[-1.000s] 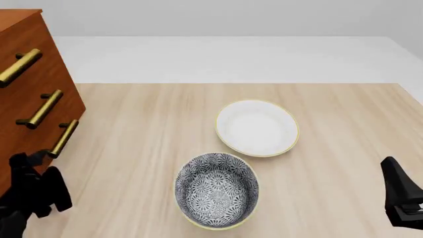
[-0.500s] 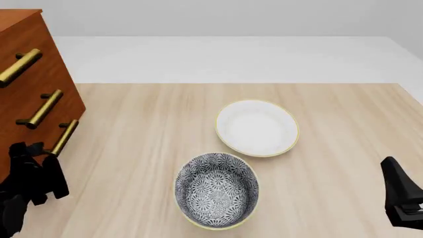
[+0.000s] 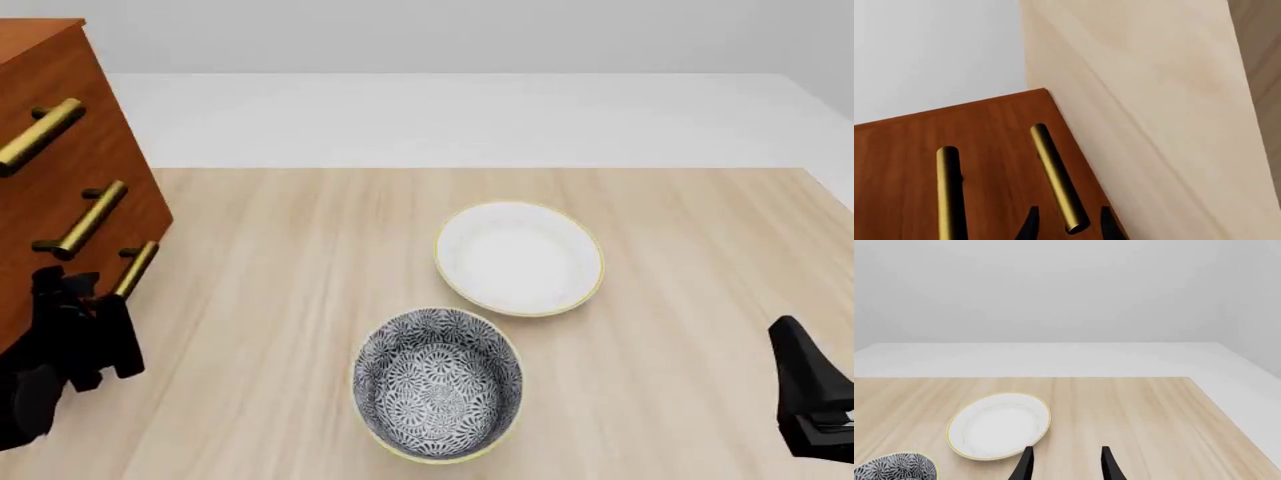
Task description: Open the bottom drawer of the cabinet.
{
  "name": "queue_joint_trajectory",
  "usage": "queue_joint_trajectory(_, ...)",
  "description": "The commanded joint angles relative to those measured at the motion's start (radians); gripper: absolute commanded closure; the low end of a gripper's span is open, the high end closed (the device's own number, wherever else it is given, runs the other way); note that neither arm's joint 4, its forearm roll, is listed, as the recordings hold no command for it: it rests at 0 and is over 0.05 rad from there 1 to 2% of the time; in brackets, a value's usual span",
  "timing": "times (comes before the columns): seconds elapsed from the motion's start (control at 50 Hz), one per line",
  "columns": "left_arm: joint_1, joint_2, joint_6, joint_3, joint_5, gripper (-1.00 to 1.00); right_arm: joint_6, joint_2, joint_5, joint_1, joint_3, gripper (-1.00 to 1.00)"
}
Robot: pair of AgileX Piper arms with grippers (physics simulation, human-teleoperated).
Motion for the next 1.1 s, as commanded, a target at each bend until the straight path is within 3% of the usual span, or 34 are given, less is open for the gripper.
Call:
queue_joint_trajectory(0.02, 0.031, -0.003, -0.013, -0.068, -0.006, 1.00, 0.000, 0.000, 0.000, 0.000, 0.000, -1.00)
queue_joint_trajectory(0.92, -0.072, -0.159, -0.028, -0.027, 0.085, 1.00, 0.000, 0.000, 0.000, 0.000, 0.000, -1.00)
queue_joint_trajectory(0.94, -0.124, -0.212, -0.033, -0.027, 0.130, 1.00, 0.000, 0.000, 0.000, 0.000, 0.000, -1.00)
queue_joint_trajectory(1.1, -0.161, -0.237, -0.028, -0.024, 0.146, 1.00, 0.000, 0.000, 0.000, 0.000, 0.000, -1.00)
